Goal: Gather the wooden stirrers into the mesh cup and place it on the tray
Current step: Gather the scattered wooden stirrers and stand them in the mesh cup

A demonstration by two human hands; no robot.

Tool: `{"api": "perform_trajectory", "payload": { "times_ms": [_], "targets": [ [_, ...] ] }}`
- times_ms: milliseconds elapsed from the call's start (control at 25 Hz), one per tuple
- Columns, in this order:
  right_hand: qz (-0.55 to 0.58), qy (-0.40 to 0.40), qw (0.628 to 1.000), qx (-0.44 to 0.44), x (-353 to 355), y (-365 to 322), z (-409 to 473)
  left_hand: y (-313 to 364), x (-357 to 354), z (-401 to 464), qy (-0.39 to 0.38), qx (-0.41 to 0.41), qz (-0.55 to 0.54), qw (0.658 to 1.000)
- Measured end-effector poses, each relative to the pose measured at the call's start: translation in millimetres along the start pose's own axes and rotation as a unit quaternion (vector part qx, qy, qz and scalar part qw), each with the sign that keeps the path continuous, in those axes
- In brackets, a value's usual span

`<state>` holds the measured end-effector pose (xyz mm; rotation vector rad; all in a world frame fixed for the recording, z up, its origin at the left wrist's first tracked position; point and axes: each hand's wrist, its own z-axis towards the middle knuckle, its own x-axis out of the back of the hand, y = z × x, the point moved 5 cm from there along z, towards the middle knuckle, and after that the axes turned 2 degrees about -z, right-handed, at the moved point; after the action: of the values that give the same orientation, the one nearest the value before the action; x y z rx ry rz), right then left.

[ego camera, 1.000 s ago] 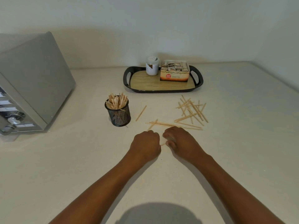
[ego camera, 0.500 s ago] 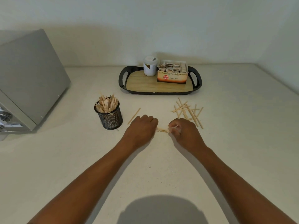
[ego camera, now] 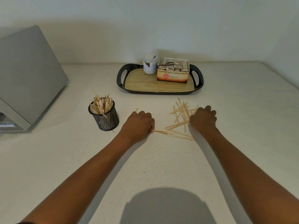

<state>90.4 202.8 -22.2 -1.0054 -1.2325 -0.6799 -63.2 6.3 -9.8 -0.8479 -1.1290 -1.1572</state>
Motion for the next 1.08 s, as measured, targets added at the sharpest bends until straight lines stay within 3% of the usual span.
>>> {"api": "perform_trajectory", "payload": {
  "times_ms": [160,440,560,640,720,880,1080],
  "targets": [
    [-0.013,0.012,0.997,0.075,-6,-23,-4,1,-7,2,-0.024,-0.022,0.047,0.998],
    [0.097,-0.011,0.991,0.093,-6,-39,0,2,-11,0,-0.023,-0.010,0.042,0.999],
    [0.045,0.006,0.965,0.258,4,-50,19,4,-9,2,-0.007,-0.016,0.029,0.999],
    [-0.061,-0.031,0.918,0.390,-2,-65,23,7,-11,5,-0.001,-0.017,0.026,1.000],
    [-0.124,-0.056,0.885,0.446,-9,-71,25,10,-13,7,0.001,-0.014,0.022,1.000],
    [-0.118,-0.037,0.885,0.449,-10,-59,24,20,-12,12,0.009,0.006,0.011,1.000],
    [-0.038,-0.035,0.919,0.390,-4,-42,11,33,-14,18,0.018,0.035,-0.003,0.999]
  ]
}}
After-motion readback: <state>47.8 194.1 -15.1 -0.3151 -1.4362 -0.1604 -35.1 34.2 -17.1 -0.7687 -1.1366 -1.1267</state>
